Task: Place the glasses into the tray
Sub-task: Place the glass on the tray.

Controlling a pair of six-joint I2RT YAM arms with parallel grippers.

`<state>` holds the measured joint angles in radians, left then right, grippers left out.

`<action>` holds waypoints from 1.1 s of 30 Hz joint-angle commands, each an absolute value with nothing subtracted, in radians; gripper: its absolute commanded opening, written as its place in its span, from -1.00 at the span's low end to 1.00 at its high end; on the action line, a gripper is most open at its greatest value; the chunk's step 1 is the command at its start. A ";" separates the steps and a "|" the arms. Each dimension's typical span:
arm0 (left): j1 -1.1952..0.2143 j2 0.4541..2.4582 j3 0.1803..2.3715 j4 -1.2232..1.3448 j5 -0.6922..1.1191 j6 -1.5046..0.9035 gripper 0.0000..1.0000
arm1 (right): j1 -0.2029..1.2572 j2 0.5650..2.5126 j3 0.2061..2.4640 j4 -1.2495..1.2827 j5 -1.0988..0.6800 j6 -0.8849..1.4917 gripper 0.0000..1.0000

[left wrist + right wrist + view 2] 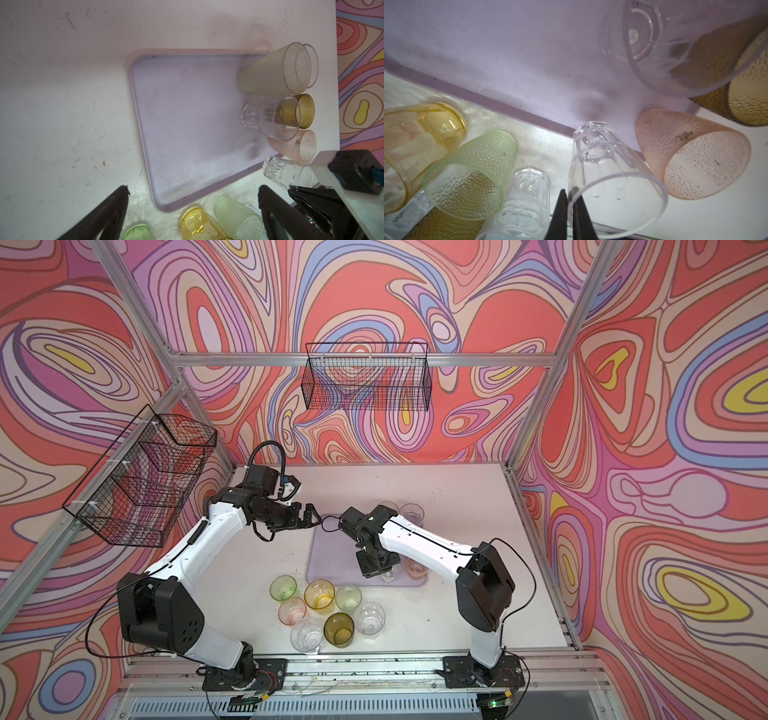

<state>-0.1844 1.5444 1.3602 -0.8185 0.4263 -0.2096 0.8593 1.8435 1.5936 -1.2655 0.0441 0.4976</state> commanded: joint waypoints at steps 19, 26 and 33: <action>-0.192 1.541 1.378 -0.836 0.426 -0.190 1.00 | 0.794 1.915 1.576 -1.189 0.050 0.418 -1.00; -0.191 1.542 1.378 -0.836 0.426 -0.190 1.00 | 0.790 1.926 1.555 -1.173 0.050 0.413 -1.00; -0.192 1.542 1.378 -0.835 0.425 -0.190 1.00 | 0.788 1.929 1.540 -1.165 0.051 0.413 -1.00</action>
